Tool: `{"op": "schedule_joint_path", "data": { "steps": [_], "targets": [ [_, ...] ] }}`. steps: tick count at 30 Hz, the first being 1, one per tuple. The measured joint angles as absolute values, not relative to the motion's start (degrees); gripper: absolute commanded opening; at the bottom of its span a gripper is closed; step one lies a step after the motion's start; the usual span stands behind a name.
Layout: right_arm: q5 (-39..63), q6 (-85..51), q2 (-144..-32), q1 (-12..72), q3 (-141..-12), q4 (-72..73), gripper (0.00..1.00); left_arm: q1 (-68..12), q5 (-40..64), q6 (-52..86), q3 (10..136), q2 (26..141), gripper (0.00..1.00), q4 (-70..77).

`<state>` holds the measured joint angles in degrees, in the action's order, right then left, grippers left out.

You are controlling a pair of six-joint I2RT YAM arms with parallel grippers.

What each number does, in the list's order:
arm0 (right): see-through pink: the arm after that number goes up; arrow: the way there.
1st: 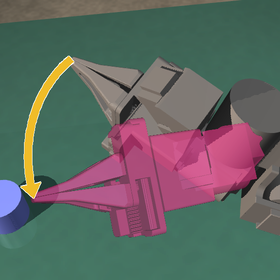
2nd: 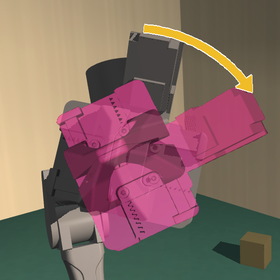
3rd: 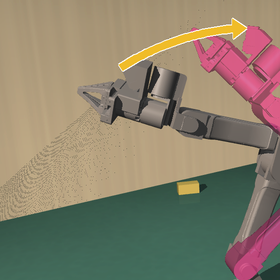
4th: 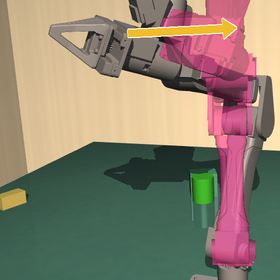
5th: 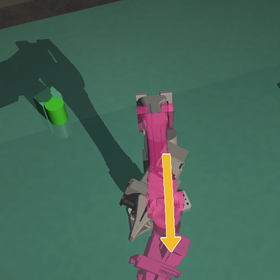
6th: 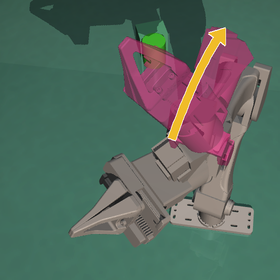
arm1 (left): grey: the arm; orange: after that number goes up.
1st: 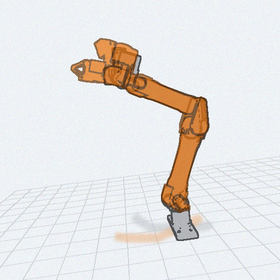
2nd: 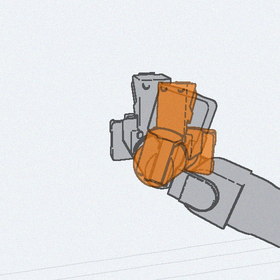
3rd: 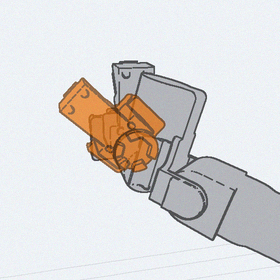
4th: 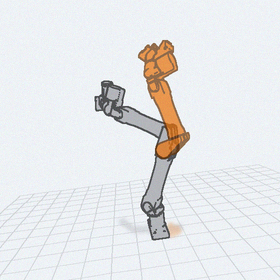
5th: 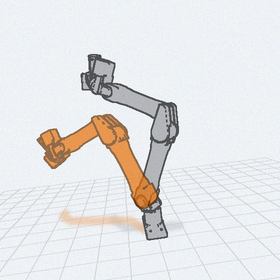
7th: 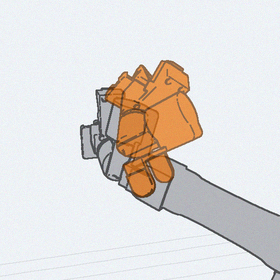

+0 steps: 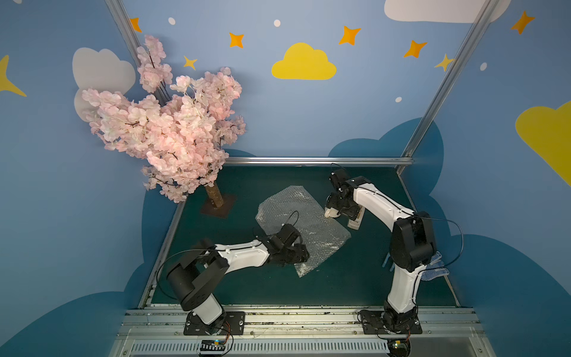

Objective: Wrap mugs in bubble wrap
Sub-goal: Adjust the mug at the center of the board.

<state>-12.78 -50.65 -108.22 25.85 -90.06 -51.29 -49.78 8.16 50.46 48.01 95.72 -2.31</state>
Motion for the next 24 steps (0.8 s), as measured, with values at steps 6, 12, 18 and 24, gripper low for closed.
{"op": "schedule_joint_path", "data": {
  "steps": [6, 12, 18, 24],
  "targets": [
    [-10.3, -46.5, -98.0, 26.3, -79.9, -46.3, 0.87, -55.7, 4.9, 49.1, 48.2, 92.1, 0.71, -5.9],
    [-7.3, -44.8, -88.7, 32.1, -67.5, -39.6, 0.73, -49.6, -2.9, 46.0, 43.4, 77.2, 0.80, -11.9],
    [-4.9, -46.9, -86.5, 39.6, -58.9, -33.0, 0.62, -42.0, -6.2, 40.8, 44.7, 71.3, 0.72, -15.5],
    [-3.7, -49.1, -92.8, 44.8, -59.2, -27.7, 0.40, -37.3, -6.8, 37.1, 46.7, 70.7, 0.70, -18.6]
  ]
}}
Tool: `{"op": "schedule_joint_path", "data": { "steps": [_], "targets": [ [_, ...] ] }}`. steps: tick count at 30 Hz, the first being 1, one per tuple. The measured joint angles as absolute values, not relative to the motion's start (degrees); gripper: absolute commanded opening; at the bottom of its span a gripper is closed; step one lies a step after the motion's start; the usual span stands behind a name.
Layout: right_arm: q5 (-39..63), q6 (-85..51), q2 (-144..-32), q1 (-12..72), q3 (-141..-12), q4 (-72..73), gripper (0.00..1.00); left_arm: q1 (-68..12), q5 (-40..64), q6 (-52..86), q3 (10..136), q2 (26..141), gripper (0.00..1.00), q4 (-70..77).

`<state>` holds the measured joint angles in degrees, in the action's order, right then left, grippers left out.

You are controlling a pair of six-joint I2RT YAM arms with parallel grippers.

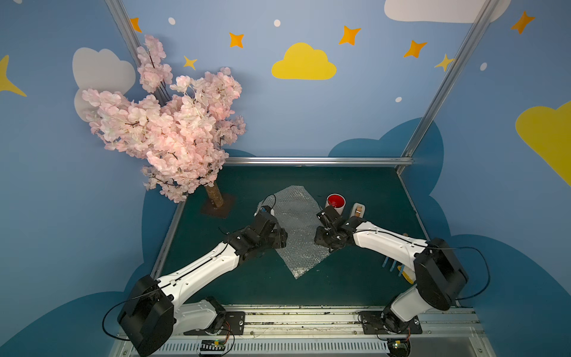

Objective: Wrap mugs in bubble wrap
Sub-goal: Adjust the mug at the center of the board.

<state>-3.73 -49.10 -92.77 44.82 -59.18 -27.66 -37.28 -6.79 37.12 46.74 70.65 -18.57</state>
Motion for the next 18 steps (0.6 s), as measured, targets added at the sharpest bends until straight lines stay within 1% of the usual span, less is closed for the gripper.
{"op": "schedule_joint_path", "data": {
  "steps": [4, 7, 10, 13, 18],
  "targets": [
    [-3.4, -49.7, -99.3, 50.3, -63.0, -24.6, 0.27, -31.3, -6.1, 36.0, 48.7, 72.2, 0.70, -19.3],
    [-2.8, -50.7, -101.8, 53.7, -64.0, -22.7, 0.17, -27.6, -5.5, 35.8, 49.6, 73.3, 0.70, -19.3],
    [-2.1, -51.7, -103.8, 56.2, -64.1, -21.8, 0.10, -25.5, -4.6, 35.7, 50.6, 74.7, 0.69, -19.5],
    [-1.8, -53.0, -105.3, 57.6, -64.0, -21.8, 0.08, -24.8, -3.8, 35.3, 51.9, 76.7, 0.69, -19.6],
    [-1.8, -55.2, -104.0, 58.4, -61.1, -20.1, 0.08, -24.6, -2.8, 34.7, 53.0, 80.2, 0.68, -19.6]
  ]
}}
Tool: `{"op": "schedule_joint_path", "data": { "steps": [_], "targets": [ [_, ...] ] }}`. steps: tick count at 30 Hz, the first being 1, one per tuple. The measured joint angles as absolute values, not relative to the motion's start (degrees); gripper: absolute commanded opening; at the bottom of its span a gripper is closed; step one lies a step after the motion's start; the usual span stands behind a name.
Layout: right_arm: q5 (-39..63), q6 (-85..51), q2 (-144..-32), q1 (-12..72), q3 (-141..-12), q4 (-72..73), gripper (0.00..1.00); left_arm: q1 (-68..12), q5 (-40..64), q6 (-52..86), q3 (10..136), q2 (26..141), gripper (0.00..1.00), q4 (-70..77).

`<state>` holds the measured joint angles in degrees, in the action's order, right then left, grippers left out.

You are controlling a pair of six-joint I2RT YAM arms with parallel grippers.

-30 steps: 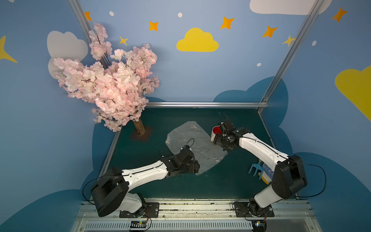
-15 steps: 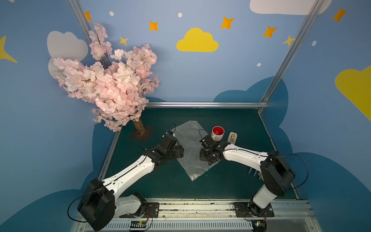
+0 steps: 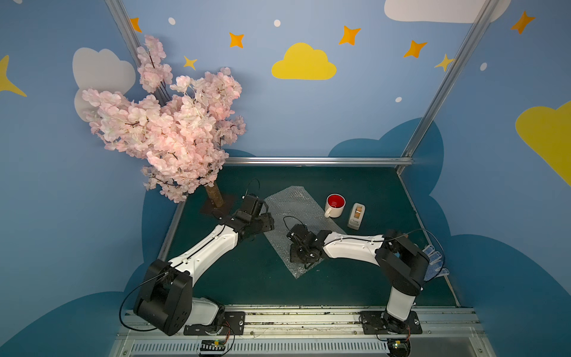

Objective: Wrap mugs in bubble wrap
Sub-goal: Adjust the mug at the center of the board.

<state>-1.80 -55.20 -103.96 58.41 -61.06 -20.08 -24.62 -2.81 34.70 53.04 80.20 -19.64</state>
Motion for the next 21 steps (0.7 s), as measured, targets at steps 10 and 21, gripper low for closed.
{"op": "schedule_joint_path", "data": {
  "steps": [10, 21],
  "targets": [
    [-3.0, -60.0, -85.4, 56.2, -42.7, -26.8, 0.09, -24.7, 2.3, 33.6, 57.6, 89.7, 0.66, -17.0],
    [-4.9, -58.5, -61.0, 42.3, -32.4, -32.3, 0.28, -31.0, 12.4, 31.0, 62.3, 102.7, 0.54, -12.2]
  ]
}}
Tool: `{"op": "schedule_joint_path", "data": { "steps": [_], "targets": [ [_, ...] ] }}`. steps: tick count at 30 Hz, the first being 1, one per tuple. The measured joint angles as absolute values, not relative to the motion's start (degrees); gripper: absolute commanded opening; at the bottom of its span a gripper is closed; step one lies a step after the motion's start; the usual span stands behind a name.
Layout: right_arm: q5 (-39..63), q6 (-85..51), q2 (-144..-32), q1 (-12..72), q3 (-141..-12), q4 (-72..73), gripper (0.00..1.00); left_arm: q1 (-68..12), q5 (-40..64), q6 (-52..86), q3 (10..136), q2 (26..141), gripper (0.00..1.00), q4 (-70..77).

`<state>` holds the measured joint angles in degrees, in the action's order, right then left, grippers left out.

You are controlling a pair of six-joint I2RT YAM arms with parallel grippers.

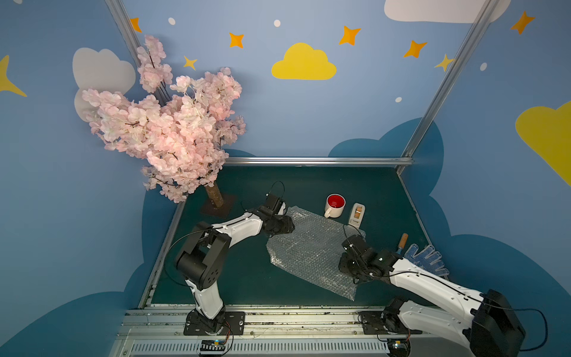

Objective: Wrap mugs in bubble wrap
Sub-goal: Adjust the mug at the center of the board.

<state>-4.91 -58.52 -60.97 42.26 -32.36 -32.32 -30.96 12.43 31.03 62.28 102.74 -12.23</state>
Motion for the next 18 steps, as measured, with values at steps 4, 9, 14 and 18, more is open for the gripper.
{"op": "schedule_joint_path", "data": {
  "steps": [4, 9, 14, 18],
  "targets": [
    [-4.8, -56.7, -63.1, 36.6, -32.5, -32.2, 0.26, -33.6, 13.3, 30.9, 63.4, 105.7, 0.50, -11.8],
    [-3.4, -53.5, -68.0, 31.6, -32.6, -31.9, 0.26, -33.8, 10.5, 31.7, 63.1, 107.1, 0.50, -11.9],
    [-2.2, -51.0, -72.4, 30.6, -33.5, -31.2, 0.26, -33.3, 6.7, 33.6, 60.0, 104.7, 0.50, -11.9],
    [-0.1, -49.6, -75.6, 30.8, -34.7, -28.7, 0.27, -32.2, 4.4, 35.5, 53.9, 99.6, 0.50, -11.5]
  ]
}}
